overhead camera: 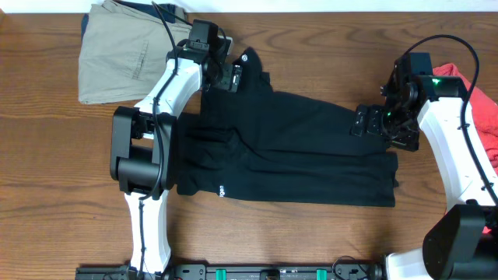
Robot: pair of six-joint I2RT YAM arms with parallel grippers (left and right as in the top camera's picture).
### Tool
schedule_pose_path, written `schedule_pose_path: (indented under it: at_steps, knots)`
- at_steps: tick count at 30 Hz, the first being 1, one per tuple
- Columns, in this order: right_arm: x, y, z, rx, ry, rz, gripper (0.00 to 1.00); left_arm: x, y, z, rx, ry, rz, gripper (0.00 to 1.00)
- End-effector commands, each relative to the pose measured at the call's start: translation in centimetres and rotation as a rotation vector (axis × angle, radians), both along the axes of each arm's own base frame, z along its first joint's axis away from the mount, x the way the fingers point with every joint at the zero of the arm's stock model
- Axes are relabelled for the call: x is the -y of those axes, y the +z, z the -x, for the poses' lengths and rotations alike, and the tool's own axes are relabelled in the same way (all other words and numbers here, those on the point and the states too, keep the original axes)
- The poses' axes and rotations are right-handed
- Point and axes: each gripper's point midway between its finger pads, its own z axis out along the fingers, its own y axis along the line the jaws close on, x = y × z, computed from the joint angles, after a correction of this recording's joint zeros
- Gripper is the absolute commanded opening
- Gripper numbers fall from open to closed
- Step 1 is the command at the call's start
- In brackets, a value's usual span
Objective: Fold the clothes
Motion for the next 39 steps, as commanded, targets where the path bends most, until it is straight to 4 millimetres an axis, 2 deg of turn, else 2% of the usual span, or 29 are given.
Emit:
schedule_pose_path:
  at_steps: [1,5,9,15,19,27,32,39]
  knots:
    - [-0.4,-0.1,0.1,-0.006,0.024,-0.001,0.99,-0.5,-1.8,1.0,-0.051,-0.007,-0.025,0.88]
    - [-0.4,-0.1,0.1,-0.005,0.024,-0.001,0.99,-0.6,-2.1,1.6,-0.075,-0.006,-0.03,0.95]
    - [-0.4,-0.1,0.1,-0.005,0.024,-0.001,0.99,-0.8,-2.3,2.3,-0.106,-0.007,-0.037,0.95]
    - [-0.4,-0.1,0.1,-0.004,0.024,-0.001,0.99,-0.9,-2.6,3.1,-0.141,-0.007,-0.044,0.86]
    - [-0.4,-0.1,0.1,-0.005,0.024,-0.001,0.99,-1.1,-2.6,3.0,-0.139,-0.004,-0.052,0.86]
    - [-0.4,-0.1,0.1,-0.005,0.024,-0.001,0.99,-3.7,-2.8,2.2,-0.1,0.055,-0.193,0.87]
    - [-0.4,-0.1,0.1,-0.005,0.024,-0.001,0.99,-4.1,-2.6,1.4,-0.069,0.069,-0.202,0.87]
    - [-0.4,-0.1,0.1,-0.004,0.024,-0.001,0.99,-3.8,-4.4,2.8,-0.147,0.057,-0.186,0.87]
